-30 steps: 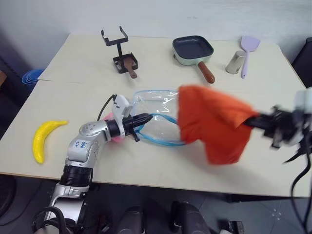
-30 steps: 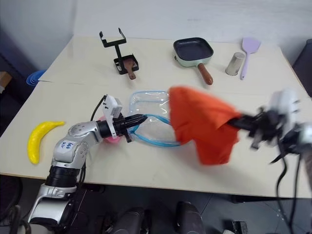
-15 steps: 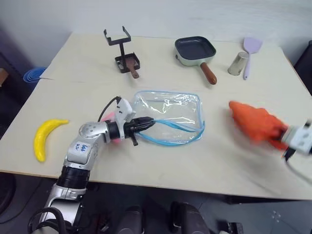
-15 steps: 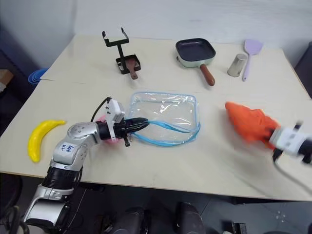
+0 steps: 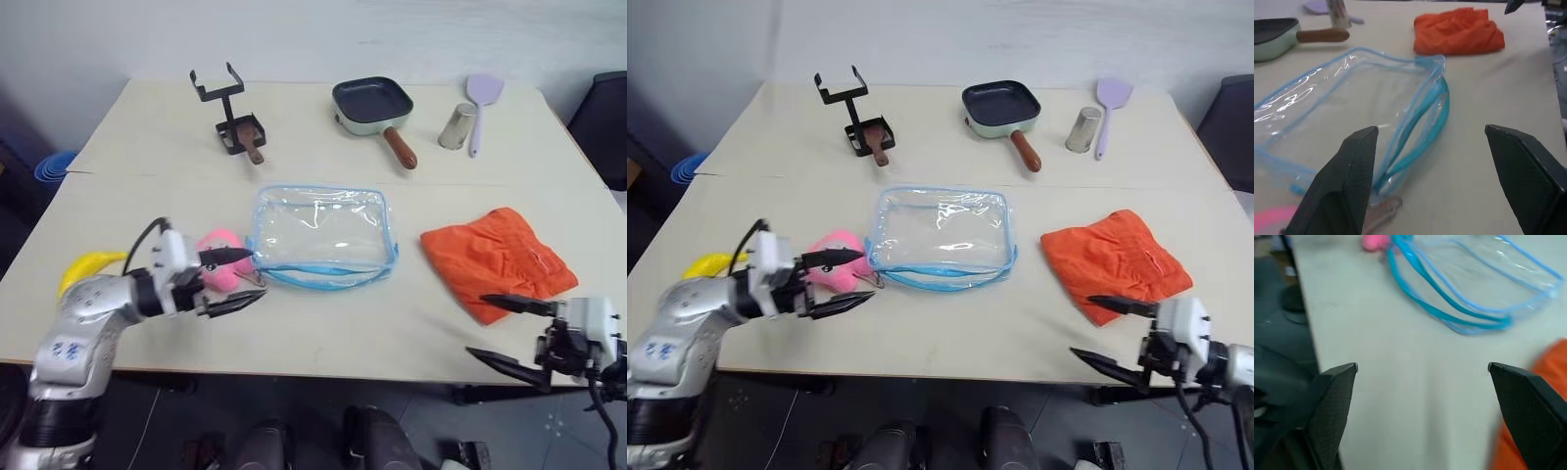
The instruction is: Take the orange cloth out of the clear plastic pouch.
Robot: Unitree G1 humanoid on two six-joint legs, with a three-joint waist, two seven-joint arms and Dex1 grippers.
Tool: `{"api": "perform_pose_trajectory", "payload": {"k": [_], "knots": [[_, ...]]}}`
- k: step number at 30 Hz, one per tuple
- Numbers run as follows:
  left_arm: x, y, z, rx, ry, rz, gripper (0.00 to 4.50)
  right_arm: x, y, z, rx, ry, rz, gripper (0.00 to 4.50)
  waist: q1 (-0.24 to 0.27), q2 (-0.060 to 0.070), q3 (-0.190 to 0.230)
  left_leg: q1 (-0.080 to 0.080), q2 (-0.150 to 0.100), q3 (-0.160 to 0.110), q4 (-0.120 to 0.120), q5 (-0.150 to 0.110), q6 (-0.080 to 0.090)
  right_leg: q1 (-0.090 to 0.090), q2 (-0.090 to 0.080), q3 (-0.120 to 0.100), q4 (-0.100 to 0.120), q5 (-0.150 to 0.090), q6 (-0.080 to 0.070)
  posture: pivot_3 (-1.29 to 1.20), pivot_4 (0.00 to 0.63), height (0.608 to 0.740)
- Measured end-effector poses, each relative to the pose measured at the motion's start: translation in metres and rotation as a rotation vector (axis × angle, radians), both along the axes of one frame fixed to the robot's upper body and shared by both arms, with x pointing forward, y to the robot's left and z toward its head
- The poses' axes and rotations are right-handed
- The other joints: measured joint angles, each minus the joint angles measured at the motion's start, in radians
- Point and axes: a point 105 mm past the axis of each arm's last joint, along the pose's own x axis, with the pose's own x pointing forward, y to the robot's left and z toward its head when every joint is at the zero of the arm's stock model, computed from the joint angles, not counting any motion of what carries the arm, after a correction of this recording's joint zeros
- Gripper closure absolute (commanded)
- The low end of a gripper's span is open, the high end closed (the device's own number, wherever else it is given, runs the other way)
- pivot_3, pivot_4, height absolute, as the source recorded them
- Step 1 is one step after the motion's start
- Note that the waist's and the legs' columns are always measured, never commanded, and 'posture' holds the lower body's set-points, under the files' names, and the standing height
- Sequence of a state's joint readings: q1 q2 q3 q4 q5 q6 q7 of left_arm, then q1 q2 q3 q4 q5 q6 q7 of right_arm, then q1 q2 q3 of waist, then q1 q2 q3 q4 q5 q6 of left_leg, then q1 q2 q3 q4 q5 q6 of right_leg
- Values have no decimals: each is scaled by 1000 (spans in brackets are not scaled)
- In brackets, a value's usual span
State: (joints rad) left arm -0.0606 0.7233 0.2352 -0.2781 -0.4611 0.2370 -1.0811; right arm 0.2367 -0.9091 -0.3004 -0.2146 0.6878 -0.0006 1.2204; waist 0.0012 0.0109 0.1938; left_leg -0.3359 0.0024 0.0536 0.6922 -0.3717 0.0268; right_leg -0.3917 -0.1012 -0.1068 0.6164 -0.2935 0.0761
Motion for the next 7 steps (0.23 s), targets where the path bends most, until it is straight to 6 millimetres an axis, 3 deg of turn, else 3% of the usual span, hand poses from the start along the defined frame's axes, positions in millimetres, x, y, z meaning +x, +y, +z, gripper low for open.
{"api": "perform_pose_trajectory", "payload": {"k": [4,7], "knots": [[-27,30,-29,113,42,58,835,7,32,-8,14,-15,127,24,-1,0,0,-1,0,0,-4,0,0,-2,0,-1,-2,-1,-2,0,150,740],[-33,40,-34,105,36,122,835,18,49,-17,12,-40,158,24,13,0,0,-1,-1,-1,-5,0,0,-2,-1,-1,-3,-1,-2,0,150,740]]}}
